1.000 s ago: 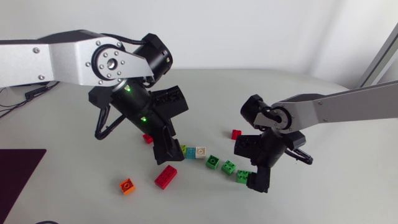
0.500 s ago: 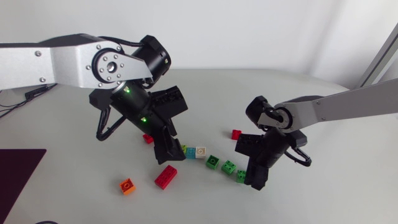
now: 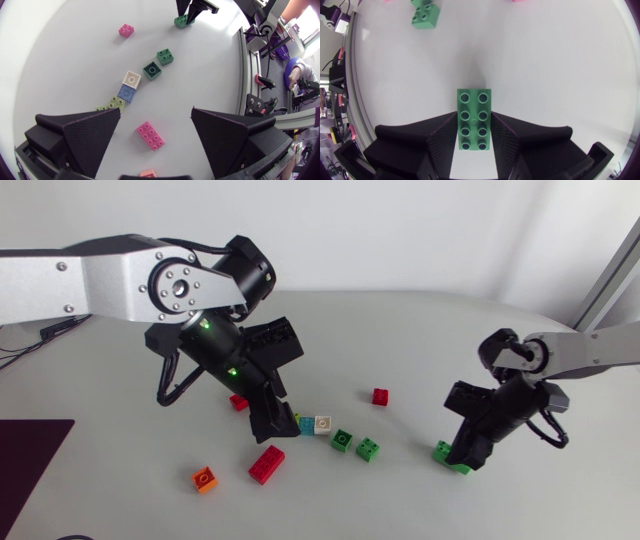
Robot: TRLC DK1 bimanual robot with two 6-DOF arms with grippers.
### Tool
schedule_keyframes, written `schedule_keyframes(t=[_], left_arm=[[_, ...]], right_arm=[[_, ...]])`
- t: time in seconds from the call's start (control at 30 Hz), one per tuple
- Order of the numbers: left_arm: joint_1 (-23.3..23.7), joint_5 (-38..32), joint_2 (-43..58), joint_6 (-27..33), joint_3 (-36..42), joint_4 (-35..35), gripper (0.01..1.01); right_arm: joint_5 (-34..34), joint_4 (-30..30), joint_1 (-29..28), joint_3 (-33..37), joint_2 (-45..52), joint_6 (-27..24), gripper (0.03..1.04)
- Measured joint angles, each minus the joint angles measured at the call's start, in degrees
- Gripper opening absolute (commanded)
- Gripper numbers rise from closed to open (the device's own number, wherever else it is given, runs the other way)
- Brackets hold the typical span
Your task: Sort duplo bricks by size, large to the right and small to the left
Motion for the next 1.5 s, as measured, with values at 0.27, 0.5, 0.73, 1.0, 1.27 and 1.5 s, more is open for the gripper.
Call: schedule_keyframes(t=[0.27, 0.5, 0.73, 1.0, 1.27, 1.5], left_arm=[[-1.66, 0.37, 0.00, 0.00, 0.00, 0.13, 0.989], [-3.52, 0.39, 0.81, -0.90, 0.00, 2.84, 0.989], [-4.63, 0.39, 1.79, -0.94, -0.35, 3.06, 0.989], [-2.45, 0.35, 0.87, -0.44, -4.92, 2.97, 0.989], [0.07, -7.76, -0.44, -14.08, -7.15, 4.76, 0.989], [2.67, -5.95, -0.42, -25.86, -11.74, 5.42, 0.987]], right_arm=[[-0.59, -2.78, -7.72, 0.33, 0.28, -4.02, 0.47], [-2.21, -7.56, -4.92, 4.70, 1.38, -1.14, 0.69], [-2.73, -8.00, -3.67, 6.43, 0.87, 0.72, 0.91], [-5.05, -11.26, 3.91, 7.23, -3.76, 4.52, 0.95], [-6.32, -11.41, 9.94, 8.76, -6.34, 8.61, 0.95], [-6.78, -11.37, 10.32, 6.89, -8.15, 9.97, 0.95]])
